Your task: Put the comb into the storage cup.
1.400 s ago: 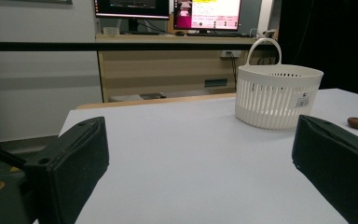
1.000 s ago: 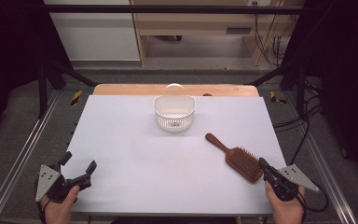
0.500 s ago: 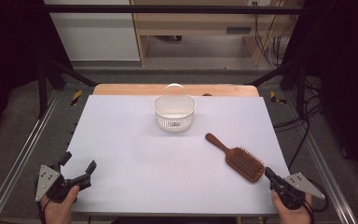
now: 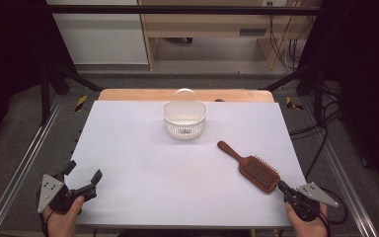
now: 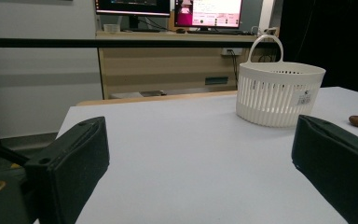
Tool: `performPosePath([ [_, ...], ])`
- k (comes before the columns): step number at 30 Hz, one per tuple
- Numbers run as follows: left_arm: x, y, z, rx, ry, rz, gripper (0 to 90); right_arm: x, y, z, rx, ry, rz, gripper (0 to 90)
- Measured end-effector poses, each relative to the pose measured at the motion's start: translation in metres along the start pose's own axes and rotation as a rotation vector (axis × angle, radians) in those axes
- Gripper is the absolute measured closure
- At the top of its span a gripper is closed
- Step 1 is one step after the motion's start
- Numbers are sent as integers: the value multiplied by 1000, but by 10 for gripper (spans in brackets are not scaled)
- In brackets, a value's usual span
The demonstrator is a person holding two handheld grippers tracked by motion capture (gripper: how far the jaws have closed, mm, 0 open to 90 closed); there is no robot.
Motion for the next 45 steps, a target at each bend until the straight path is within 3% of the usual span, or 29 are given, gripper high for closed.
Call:
performPosePath([
  [10, 0, 0, 0, -2, 1, 1, 39, -7, -4, 3, -62, 68, -39, 900],
  [16, 0, 0, 0, -3, 3, -1, 39, -10, -9, -2, -63, 104, -60, 900],
  [24, -1, -1, 1, -7, 4, 0, 39, -20, -16, -9, -24, 135, -67, 900],
  [45, -2, -5, 3, -16, 20, 13, 39, -63, -29, -34, 36, 142, -91, 900],
])
Point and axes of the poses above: each handheld gripper's, and its own axes: x roughly backward along the jaws, z roughly out of its underside, y roughly to its left, the point moved 9 cm from there along -x, roughly forward along the jaws, and after that the axes turned 13 degrees about x, right-handed, at the moved point
